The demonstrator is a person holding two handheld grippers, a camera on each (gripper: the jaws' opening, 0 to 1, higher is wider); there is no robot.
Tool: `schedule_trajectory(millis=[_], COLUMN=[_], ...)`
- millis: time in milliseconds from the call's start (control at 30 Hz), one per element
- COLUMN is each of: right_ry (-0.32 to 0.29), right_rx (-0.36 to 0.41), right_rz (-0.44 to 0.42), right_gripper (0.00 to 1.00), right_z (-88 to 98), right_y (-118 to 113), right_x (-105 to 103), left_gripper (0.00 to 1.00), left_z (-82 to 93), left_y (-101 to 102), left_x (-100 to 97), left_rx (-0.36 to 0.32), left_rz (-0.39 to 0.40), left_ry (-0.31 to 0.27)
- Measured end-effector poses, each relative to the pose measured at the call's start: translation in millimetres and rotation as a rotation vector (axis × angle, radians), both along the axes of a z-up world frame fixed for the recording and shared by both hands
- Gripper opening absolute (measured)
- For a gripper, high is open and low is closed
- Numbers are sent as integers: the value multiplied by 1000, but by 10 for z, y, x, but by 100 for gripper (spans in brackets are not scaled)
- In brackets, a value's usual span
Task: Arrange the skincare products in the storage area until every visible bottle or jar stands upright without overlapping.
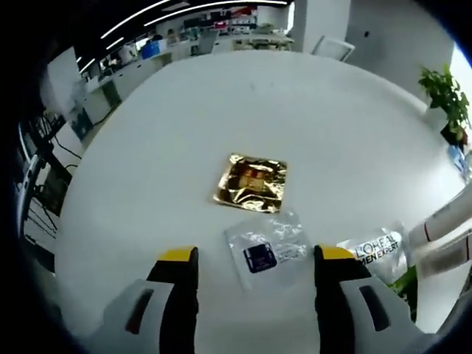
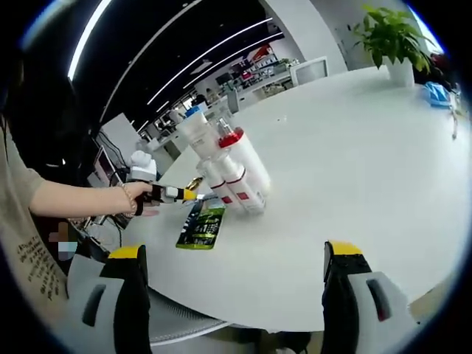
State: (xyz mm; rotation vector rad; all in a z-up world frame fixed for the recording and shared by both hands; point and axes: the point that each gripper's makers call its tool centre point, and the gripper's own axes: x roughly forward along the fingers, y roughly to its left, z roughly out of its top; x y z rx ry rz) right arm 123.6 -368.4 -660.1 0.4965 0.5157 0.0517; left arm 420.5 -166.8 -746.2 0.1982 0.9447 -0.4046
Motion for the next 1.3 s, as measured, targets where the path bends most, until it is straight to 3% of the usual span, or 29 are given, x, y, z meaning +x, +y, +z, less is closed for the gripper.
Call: schedule_trajectory(millis=[100,167,700,867,1300], right_ry=[0,-2,-25,-43,-66], right_rx=[2,1,3,-2,-26], right_rz=[3,3,12,24,30], right_gripper=[100,100,100,100,100], right_z=[-2,0,55,100,183], right_y=[3,0,30,51,29], right_x=[2,7,37,69,23], left_gripper=[51,38,37,37,37], left_z=[3,17,152,221,179], left_y=[-32,-40,99,127,247], left_x=[24,26,-95,-200,-613], left_rx=[-5,-10,-24,-42,-45], left_rz=[-30,-51,-41,-32,-16], left_ry=[-7,-12,-8,-11,20])
